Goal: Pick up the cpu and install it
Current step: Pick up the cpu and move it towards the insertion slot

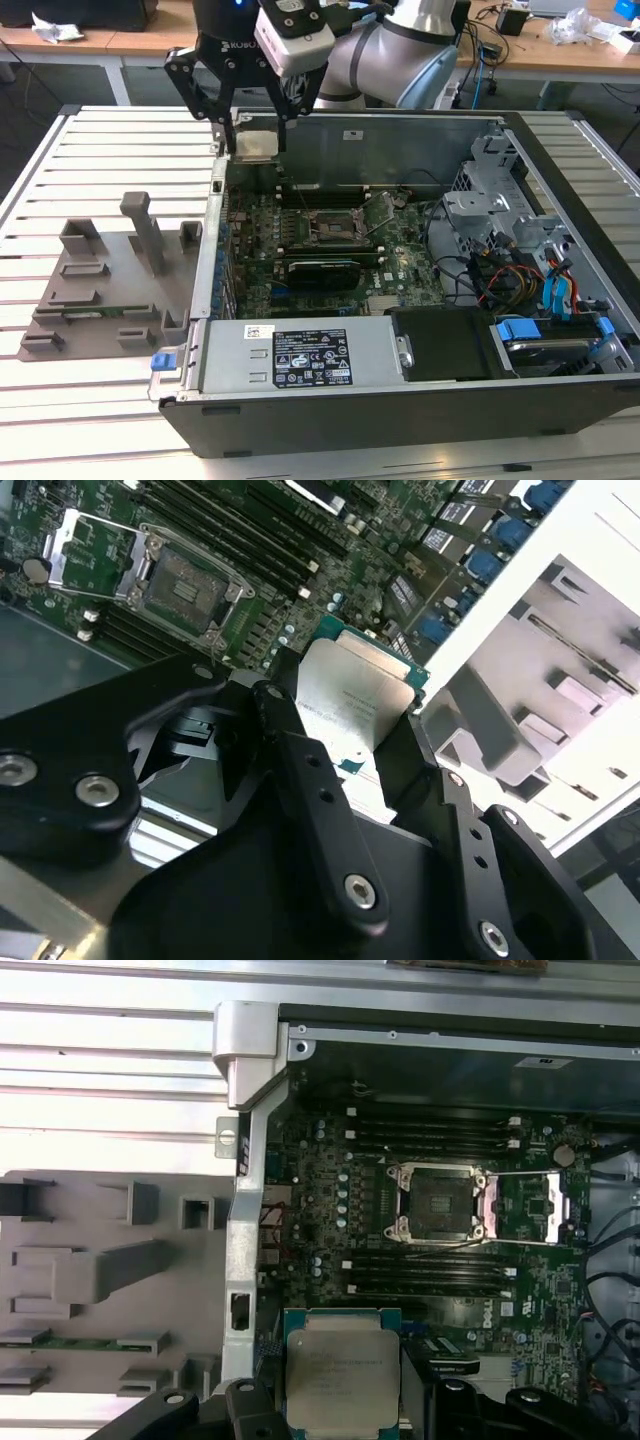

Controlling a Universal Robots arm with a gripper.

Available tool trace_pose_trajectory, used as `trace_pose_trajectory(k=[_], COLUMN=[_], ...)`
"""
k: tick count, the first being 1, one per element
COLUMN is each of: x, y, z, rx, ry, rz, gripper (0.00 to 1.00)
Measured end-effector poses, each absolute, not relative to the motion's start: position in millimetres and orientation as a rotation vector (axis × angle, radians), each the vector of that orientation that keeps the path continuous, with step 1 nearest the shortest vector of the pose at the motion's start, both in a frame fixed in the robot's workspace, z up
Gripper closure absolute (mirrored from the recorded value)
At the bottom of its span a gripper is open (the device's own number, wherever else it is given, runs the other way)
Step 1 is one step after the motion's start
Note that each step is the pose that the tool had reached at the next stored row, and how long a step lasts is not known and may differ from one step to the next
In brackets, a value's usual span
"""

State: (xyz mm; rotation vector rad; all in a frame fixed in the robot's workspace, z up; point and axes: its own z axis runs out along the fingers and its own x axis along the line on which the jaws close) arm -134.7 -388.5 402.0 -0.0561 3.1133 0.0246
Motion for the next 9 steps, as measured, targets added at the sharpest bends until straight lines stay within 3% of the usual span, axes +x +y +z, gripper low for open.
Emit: trace_pose_trajectory(k=[9], x=[-118], y=[-387], z=[401], rx=[-0.056], ry=[3.113], rz=[0.025], gripper=[0.45])
